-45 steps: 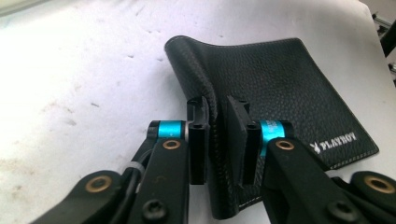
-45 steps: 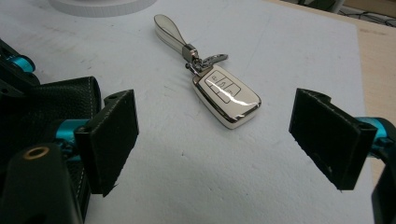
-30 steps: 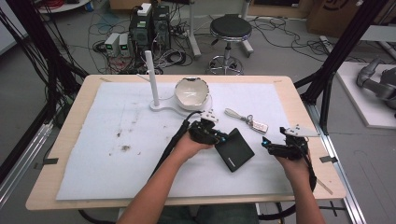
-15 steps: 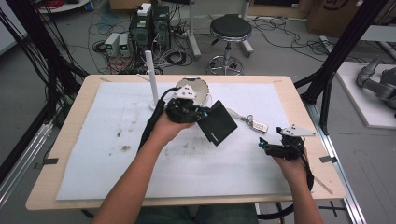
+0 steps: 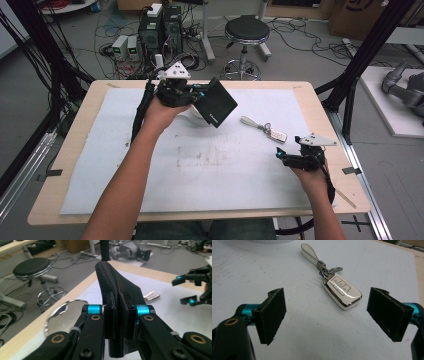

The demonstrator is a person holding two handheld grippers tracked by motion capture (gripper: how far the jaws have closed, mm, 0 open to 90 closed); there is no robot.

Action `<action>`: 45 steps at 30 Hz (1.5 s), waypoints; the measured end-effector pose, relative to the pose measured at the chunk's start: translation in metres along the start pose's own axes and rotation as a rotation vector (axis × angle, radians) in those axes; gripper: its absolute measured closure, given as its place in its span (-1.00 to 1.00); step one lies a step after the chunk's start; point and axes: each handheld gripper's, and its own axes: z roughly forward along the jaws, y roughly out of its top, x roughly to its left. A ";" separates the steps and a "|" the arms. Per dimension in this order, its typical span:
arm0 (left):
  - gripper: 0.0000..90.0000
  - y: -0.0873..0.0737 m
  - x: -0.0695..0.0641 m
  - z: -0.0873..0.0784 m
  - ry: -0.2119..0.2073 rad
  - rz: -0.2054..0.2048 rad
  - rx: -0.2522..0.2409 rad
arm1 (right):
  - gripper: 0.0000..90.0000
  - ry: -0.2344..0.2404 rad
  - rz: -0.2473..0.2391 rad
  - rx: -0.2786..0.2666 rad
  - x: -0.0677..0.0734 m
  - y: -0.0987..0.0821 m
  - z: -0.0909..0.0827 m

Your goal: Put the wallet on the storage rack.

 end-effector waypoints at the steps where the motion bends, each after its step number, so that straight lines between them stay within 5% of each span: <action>1: 0.84 0.001 0.003 -0.001 0.013 0.005 0.004 | -0.65 0.000 0.002 0.000 0.000 0.000 0.000; 10: 0.84 0.014 0.022 -0.001 0.088 0.023 0.033 | -0.65 0.003 -0.004 0.004 0.002 0.001 0.001; 16: 0.84 0.016 0.031 0.007 0.101 0.020 0.042 | -0.65 0.007 -0.002 0.007 0.002 0.000 0.002; 29: 0.84 0.001 0.053 0.037 0.155 -0.006 0.091 | -0.65 0.008 -0.001 0.008 0.002 0.000 0.003; 45: 0.84 -0.018 0.068 0.053 0.229 -0.025 0.124 | -0.65 0.013 -0.010 0.013 0.004 -0.002 0.002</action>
